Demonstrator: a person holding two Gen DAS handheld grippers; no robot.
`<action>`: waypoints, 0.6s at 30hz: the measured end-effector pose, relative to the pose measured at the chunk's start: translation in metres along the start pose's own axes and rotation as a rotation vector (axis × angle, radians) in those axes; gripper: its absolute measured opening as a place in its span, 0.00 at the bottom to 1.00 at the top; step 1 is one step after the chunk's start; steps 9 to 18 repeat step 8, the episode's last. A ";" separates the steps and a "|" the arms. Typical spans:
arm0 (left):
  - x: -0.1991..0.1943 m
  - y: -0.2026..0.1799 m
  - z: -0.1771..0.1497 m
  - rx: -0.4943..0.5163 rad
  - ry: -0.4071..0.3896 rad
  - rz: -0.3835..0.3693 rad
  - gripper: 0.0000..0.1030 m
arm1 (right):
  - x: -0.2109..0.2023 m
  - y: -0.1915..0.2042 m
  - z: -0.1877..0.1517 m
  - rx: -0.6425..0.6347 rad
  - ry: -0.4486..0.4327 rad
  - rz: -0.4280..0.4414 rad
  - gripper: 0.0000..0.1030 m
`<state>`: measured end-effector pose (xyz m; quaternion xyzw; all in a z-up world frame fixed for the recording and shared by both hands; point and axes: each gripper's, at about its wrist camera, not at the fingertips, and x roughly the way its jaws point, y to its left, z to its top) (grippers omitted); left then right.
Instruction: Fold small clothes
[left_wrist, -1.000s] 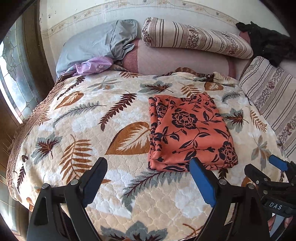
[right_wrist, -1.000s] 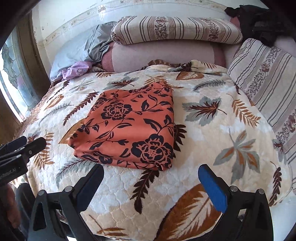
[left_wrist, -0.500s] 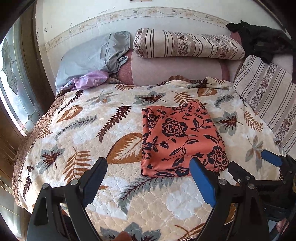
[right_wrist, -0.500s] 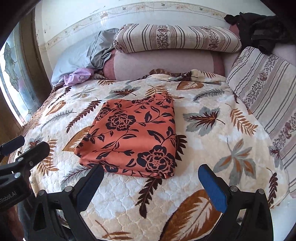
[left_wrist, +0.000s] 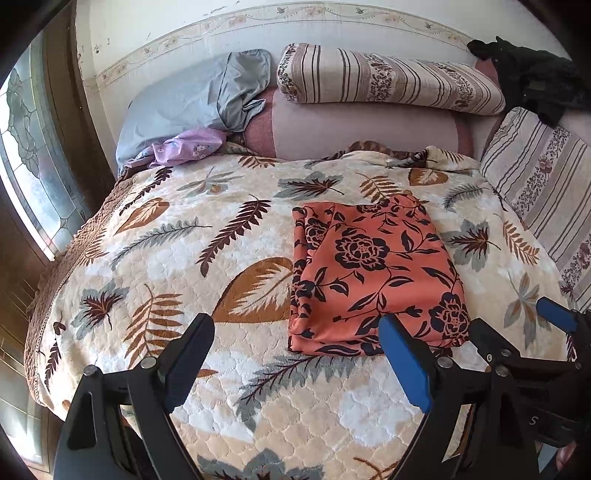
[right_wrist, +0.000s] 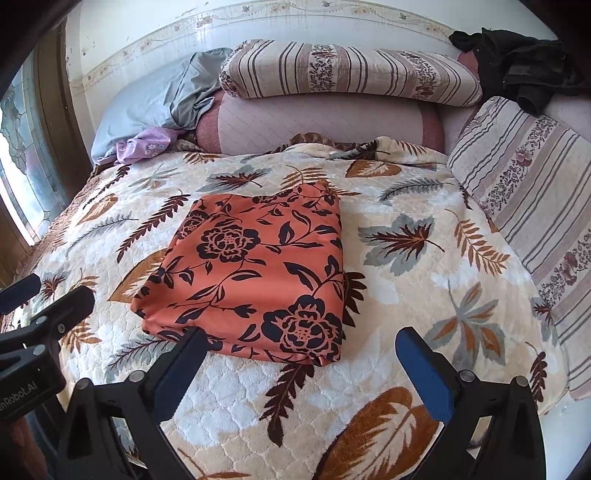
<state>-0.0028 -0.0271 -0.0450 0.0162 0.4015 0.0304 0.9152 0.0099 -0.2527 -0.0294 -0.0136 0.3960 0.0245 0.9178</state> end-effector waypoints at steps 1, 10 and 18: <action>0.002 0.000 0.000 -0.001 0.001 0.002 0.88 | 0.001 0.000 0.001 -0.001 0.002 -0.001 1.00; 0.013 0.000 0.007 -0.013 -0.006 -0.013 0.94 | 0.010 0.003 0.006 -0.004 0.013 -0.007 1.00; 0.013 0.000 0.007 -0.013 -0.006 -0.013 0.94 | 0.010 0.003 0.006 -0.004 0.013 -0.007 1.00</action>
